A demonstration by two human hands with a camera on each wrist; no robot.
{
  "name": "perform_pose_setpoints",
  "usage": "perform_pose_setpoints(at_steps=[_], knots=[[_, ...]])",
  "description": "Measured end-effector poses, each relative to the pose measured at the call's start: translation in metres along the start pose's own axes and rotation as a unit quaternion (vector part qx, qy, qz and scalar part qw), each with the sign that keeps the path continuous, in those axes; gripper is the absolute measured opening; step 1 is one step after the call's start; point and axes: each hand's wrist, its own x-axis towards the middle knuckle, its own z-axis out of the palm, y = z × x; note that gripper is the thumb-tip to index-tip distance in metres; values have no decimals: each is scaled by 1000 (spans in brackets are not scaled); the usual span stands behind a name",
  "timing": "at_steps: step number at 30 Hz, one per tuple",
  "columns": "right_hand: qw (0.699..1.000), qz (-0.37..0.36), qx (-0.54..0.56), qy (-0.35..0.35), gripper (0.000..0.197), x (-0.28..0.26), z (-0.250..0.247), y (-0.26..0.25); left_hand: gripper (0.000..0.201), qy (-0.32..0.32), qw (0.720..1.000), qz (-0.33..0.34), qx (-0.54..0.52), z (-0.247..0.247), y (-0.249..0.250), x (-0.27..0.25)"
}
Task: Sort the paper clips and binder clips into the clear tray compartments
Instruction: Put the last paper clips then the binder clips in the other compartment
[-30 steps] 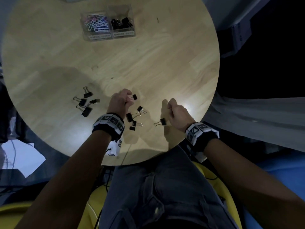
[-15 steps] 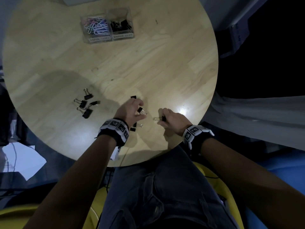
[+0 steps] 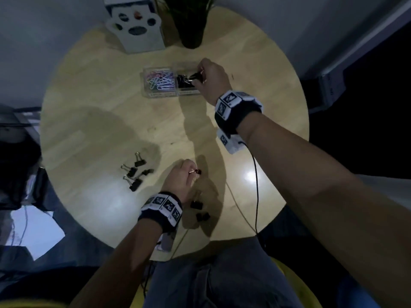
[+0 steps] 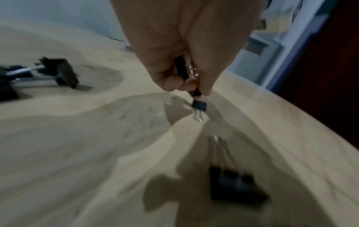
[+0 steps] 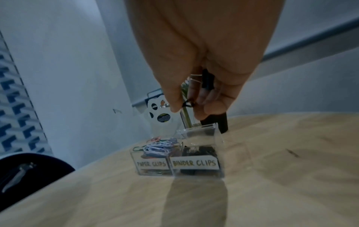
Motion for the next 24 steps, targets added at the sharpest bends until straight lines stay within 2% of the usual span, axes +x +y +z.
perform_pose_setpoints(at_steps=[4,6,8,11,13,16,18,20,24], knots=[[997,-7,-63,-52,37,35,12,-8,18,124,992,-14,-30,-50,-1,38],[995,8,-49,-86,45,39,15,-6,20,170,985,2,-15,-78,7,70],[997,19,-12,-71,45,32,14,-2,24,195,981,19,-4,-100,17,104],[996,45,66,28,43,10,12,11,26,169,985,16,37,-119,37,149],[984,77,129,93,38,-8,16,26,28,148,986,27,73,-123,51,172],[971,115,163,134,29,-45,24,45,38,92,986,17,138,-120,61,194],[969,137,168,122,25,-71,27,53,48,66,984,21,162,-115,60,198],[970,149,166,94,23,-93,29,59,54,79,982,51,162,-110,55,191],[985,108,129,-20,20,-128,41,62,30,138,978,103,121,-94,36,130]])
